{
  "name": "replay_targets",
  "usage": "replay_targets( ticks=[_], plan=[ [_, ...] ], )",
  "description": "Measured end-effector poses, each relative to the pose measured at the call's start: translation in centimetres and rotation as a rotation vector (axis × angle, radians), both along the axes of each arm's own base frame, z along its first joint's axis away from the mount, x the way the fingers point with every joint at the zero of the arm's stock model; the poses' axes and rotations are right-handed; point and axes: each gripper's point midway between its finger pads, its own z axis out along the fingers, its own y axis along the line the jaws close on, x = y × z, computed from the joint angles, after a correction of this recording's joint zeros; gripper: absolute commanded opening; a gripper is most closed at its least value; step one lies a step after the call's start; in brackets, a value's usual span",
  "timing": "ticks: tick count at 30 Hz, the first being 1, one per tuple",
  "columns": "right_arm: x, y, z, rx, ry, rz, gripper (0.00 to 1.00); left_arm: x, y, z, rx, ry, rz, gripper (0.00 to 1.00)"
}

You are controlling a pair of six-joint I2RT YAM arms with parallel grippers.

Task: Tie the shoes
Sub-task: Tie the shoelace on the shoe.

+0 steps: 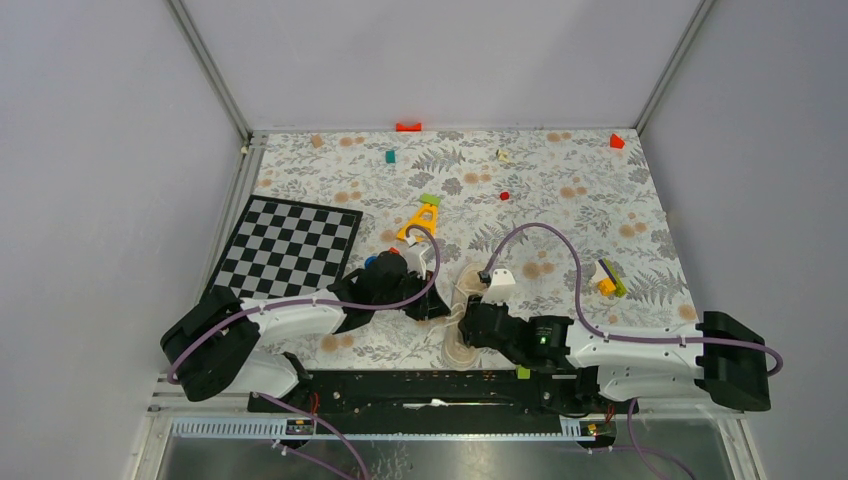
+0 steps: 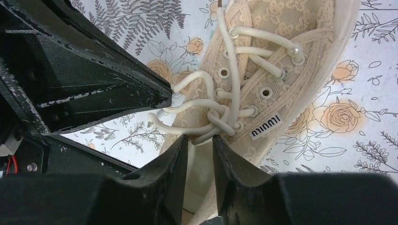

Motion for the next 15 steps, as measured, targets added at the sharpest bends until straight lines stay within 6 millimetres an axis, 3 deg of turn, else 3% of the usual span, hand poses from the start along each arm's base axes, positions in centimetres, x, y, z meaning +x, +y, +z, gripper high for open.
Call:
replay_targets(
  ticks=[5,9,15],
  plan=[
    [0.28,-0.18,-0.21,-0.013,-0.010,-0.015,0.25,-0.02,-0.01,0.00,0.000,0.000,-0.001,0.00],
    [0.55,-0.40,-0.17,-0.018,-0.022,-0.031,0.00,-0.05,-0.01,0.01,-0.001,0.001,-0.003,0.00],
    [1.00,-0.96,0.62,-0.013,-0.054,-0.054,0.00,-0.06,-0.02,0.02,-0.001,0.001,-0.003,0.00]
  ],
)
